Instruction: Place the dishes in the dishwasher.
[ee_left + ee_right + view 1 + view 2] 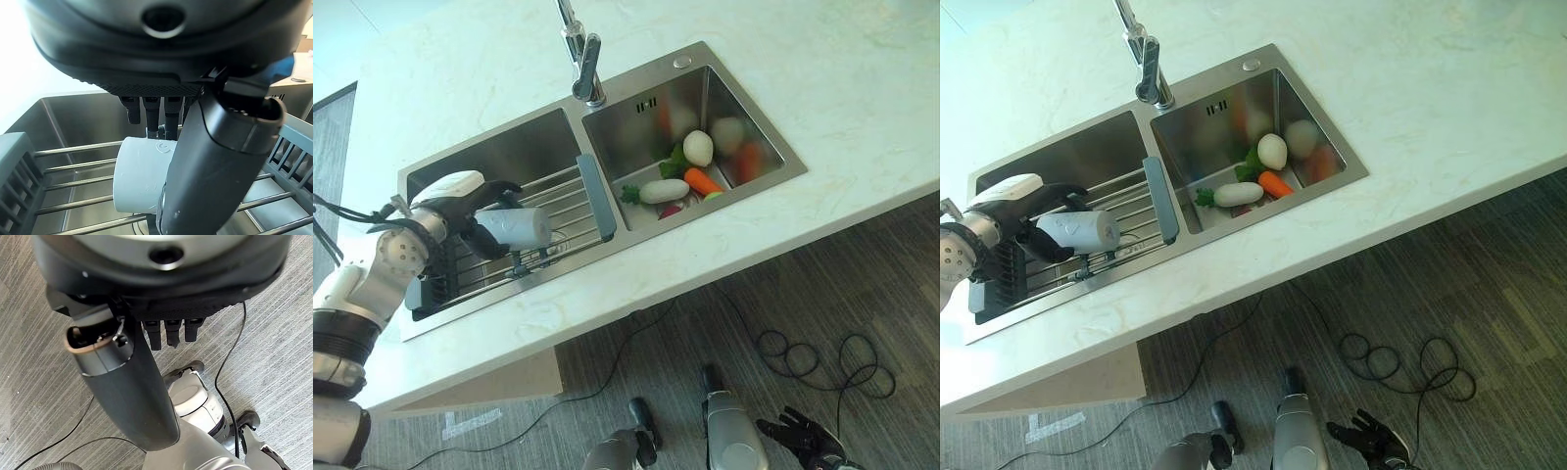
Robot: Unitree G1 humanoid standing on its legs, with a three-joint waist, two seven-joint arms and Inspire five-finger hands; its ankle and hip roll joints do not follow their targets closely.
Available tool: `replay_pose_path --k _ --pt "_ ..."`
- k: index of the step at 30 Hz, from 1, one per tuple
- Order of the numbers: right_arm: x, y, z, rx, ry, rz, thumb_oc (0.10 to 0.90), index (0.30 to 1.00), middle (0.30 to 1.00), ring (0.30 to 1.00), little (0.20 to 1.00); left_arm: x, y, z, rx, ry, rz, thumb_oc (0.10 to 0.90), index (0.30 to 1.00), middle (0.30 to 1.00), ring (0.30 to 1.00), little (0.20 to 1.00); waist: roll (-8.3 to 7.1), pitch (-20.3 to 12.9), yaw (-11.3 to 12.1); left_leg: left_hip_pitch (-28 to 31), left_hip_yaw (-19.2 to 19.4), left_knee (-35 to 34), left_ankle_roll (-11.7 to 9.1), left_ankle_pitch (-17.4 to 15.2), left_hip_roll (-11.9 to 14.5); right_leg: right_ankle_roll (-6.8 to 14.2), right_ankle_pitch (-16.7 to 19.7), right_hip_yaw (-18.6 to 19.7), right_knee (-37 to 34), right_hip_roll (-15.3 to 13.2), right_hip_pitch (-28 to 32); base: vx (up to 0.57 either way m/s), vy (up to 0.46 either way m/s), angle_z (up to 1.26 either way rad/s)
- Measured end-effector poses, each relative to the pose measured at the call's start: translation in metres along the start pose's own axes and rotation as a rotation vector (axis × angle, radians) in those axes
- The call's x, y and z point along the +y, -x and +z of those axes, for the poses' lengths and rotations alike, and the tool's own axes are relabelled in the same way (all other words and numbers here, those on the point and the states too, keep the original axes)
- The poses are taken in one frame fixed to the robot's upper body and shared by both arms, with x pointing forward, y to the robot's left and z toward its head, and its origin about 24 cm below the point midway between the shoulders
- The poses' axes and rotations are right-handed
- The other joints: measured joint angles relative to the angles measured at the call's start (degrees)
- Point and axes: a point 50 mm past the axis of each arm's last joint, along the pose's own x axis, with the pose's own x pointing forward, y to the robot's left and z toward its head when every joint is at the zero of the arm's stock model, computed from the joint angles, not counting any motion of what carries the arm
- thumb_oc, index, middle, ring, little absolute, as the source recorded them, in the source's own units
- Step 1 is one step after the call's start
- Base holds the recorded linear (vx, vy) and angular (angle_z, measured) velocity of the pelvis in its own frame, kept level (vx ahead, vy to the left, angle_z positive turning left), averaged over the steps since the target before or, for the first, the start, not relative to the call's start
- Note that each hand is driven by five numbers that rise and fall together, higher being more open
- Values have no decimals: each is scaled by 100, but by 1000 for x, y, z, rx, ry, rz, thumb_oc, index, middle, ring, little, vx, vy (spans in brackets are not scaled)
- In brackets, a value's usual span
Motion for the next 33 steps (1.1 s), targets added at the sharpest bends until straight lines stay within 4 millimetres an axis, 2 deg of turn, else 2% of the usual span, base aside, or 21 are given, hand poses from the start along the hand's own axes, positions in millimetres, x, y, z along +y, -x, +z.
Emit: replay_pose_path --k 8,11,14,29,31,32,33 --pt "0 -1 3 -6 2 1 800 900 900 900 900 -1 -3 6 -19 -66 -70 800 900 900 900 900 46 5 0 -1 0 -1 -5 16 -12 10 28 0 -9 -16 6 0 0 0" --pt "-6 0 9 -17 15 -11 800 900 900 900 900 -4 -5 14 -55 -171 -122 800 900 900 900 900 144 3 -4 2 -2 -6 1 23 -26 14 36 -2 -12 -29 38 0 0 0" --pt "-6 -1 14 -30 19 -12 800 900 900 900 900 -4 -7 19 -68 -225 -143 800 900 900 900 900 146 2 -1 4 -10 -6 7 36 -26 17 42 -7 -11 -30 44 0 0 0" --pt "-3 -3 20 -46 23 -1 800 900 900 900 900 -13 -9 17 -46 -395 -150 800 900 900 900 900 118 11 -20 -71 -35 3 -30 52 -20 23 81 -18 -12 -16 -17 -15 -2 0" --pt "-1 -3 23 -58 25 7 800 900 900 900 900 -18 -11 11 -18 -365 -155 800 900 900 900 900 89 14 -28 -82 -35 9 -29 53 -12 7 102 -14 -27 4 -20 -42 13 -2" --pt "0 -4 25 -63 25 9 800 900 900 900 900 -32 -16 5 14 -320 -191 800 900 900 900 900 58 20 -31 -94 -35 9 -33 57 -10 14 112 -7 -46 7 -26 -41 27 1" --pt "0 -4 24 -60 27 8 800 900 900 900 900 -29 -18 6 21 -298 -170 800 900 900 900 900 8 48 -11 -108 -51 20 -35 60 -7 16 118 -9 -52 4 -34 -53 52 6"
